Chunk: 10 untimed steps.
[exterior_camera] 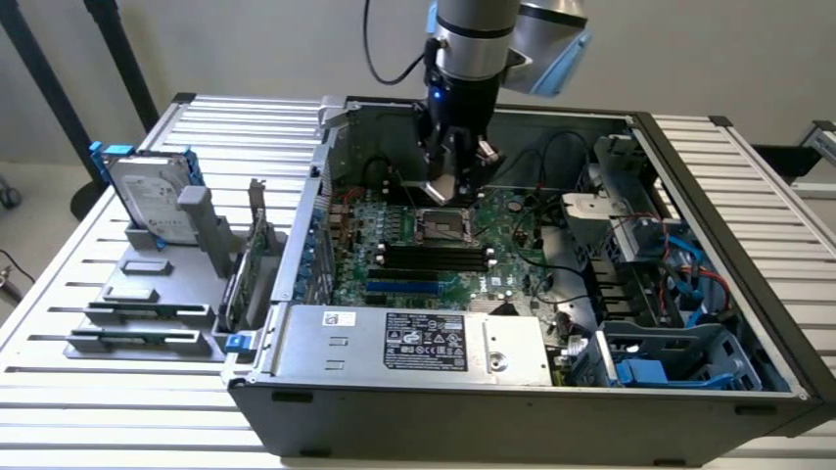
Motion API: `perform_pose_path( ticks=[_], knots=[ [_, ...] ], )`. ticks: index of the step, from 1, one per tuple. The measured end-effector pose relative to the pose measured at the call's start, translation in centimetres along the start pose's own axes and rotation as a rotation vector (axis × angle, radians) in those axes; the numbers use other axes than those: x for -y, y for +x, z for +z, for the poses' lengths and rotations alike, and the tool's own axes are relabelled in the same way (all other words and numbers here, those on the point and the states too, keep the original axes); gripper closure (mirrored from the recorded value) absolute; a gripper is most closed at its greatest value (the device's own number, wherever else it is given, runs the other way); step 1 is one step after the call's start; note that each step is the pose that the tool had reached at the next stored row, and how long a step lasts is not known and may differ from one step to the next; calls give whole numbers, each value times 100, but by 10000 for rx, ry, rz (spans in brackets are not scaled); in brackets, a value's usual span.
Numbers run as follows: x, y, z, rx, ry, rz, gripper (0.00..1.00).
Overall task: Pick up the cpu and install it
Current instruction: 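Place the cpu into insertion slot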
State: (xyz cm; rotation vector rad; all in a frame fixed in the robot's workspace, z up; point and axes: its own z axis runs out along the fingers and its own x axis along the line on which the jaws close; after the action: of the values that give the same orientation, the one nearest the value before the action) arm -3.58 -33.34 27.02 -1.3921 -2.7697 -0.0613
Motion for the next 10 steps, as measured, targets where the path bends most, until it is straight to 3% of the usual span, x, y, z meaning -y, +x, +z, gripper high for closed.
perform_pose_path(
  ticks=[10],
  knots=[
    [1,-5,84,14,-76,1801,45]
  ],
)
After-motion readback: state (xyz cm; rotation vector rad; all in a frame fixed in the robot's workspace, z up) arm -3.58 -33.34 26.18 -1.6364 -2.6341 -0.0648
